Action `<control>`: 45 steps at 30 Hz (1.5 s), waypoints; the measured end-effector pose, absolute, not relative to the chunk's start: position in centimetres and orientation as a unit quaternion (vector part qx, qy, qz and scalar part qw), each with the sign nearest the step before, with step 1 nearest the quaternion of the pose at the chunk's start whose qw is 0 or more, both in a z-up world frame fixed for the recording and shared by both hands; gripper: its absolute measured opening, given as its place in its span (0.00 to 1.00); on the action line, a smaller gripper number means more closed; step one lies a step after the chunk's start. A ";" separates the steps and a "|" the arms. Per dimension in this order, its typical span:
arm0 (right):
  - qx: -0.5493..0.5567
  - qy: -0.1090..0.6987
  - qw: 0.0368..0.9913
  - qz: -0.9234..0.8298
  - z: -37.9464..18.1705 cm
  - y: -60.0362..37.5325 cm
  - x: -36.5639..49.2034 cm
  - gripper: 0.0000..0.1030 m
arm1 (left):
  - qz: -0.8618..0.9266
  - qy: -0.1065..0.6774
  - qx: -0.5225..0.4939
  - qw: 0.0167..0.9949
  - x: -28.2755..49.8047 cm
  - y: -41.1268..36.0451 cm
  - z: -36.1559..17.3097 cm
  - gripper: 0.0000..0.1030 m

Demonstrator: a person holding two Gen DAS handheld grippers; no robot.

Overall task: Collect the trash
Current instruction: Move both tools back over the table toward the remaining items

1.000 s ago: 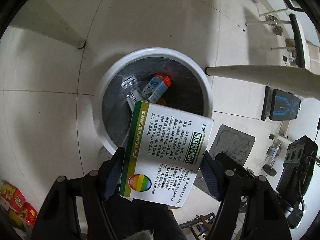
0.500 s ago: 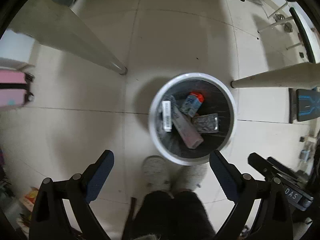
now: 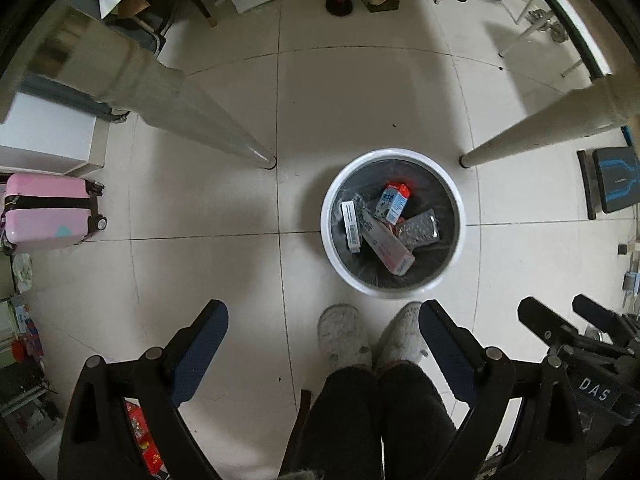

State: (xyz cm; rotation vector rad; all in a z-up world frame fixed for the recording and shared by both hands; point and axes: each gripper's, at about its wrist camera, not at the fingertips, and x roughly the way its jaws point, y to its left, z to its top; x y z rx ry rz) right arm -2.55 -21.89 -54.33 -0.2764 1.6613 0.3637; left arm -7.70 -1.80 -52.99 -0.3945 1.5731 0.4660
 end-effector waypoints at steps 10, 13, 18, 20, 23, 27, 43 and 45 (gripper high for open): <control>-0.109 0.709 0.675 0.170 -38.9 -22.2 -5.2 0.97 | 0.195 0.672 -0.178 0.691 -9.6 -2.1 -40.7 0.95; -0.091 0.700 0.687 0.175 -34.2 -22.0 -5.3 0.97 | 0.198 0.654 -0.170 0.710 -9.7 -1.7 -36.4 0.95; -0.068 0.681 0.702 0.197 -27.4 -20.8 -4.4 0.98 | 0.213 0.623 -0.164 0.734 -9.4 -0.3 -30.6 0.95; -0.060 0.670 0.710 0.208 -24.9 -20.1 -3.2 0.98 | 0.225 0.611 -0.163 0.742 -9.0 0.4 -29.0 0.95; -0.052 0.657 0.718 0.221 -22.1 -18.8 -0.5 0.98 | 0.241 0.595 -0.161 0.750 -7.6 1.5 -27.2 0.95; -0.047 0.647 0.725 0.232 -20.1 -17.2 4.9 0.98 | 0.264 0.584 -0.162 0.750 -4.4 3.3 -25.6 0.95; -0.469 0.564 0.584 0.348 -26.8 -0.3 30.2 0.98 | 0.388 0.609 -0.209 0.660 13.0 12.8 -31.4 0.95; -0.549 0.528 0.534 0.368 -28.8 1.8 30.6 0.98 | 0.393 0.615 -0.217 0.649 13.7 13.2 -32.5 0.95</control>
